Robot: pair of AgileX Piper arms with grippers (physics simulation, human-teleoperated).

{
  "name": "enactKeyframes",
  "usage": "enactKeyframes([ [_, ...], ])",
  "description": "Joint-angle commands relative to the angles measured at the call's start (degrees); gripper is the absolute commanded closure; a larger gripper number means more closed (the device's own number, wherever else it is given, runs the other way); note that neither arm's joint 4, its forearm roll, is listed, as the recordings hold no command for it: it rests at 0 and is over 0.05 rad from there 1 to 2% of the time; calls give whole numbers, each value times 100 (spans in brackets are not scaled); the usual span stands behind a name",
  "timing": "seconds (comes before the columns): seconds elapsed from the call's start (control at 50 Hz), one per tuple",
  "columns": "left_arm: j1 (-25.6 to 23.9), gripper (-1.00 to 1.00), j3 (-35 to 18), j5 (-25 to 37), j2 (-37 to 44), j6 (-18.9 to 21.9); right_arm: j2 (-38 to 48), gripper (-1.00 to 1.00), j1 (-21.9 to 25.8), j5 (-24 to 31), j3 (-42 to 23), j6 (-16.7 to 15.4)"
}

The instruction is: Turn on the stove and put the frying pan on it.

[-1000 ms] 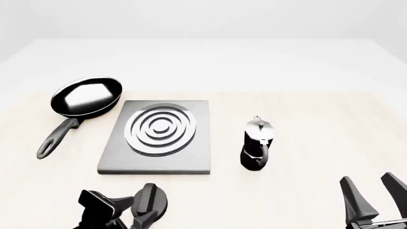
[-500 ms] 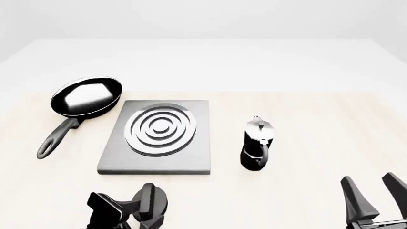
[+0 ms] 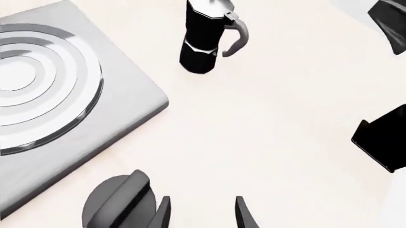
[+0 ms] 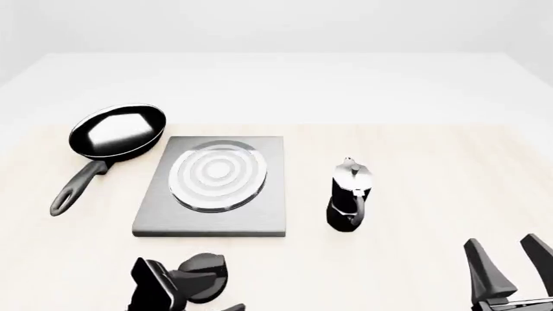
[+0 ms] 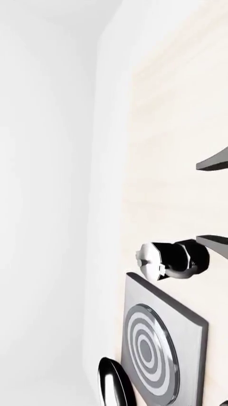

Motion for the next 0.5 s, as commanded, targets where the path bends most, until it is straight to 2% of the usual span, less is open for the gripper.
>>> enactKeyframes([
  [0.02,-296,-100,-309,1023,-1001,25,-1,-100,23,-3,-4,25],
  [0.04,-283,-100,-350,1160,-1146,72,-1,-100,30,-7,-3,28],
  [0.06,-272,-100,-598,1901,-1854,180,-1,-100,20,-5,-19,39],
  [0.08,-265,-100,-690,2154,-2047,186,-1,-100,18,-10,-18,40],
  [0.16,-269,-100,-945,2763,-2551,271,-1,-100,33,-7,-28,52],
  [0.2,-193,-100,-1063,3062,-2837,442,-1,-100,46,-8,-33,56],
  [0.22,58,-100,-1279,3598,-3312,663,-1,-100,57,-12,-29,63],
  [0.26,198,-100,-1420,3916,-3534,645,-2,-100,61,-7,-46,69],
  [0.28,241,-100,-1464,4007,-3605,760,-2,-100,62,-6,-49,71],
  [0.3,237,-100,-1486,4036,-3551,690,-1,-100,60,-27,-31,73],
  [0.5,785,-100,-1887,4797,-4161,975,-2,-100,88,-14,-83,85],
])
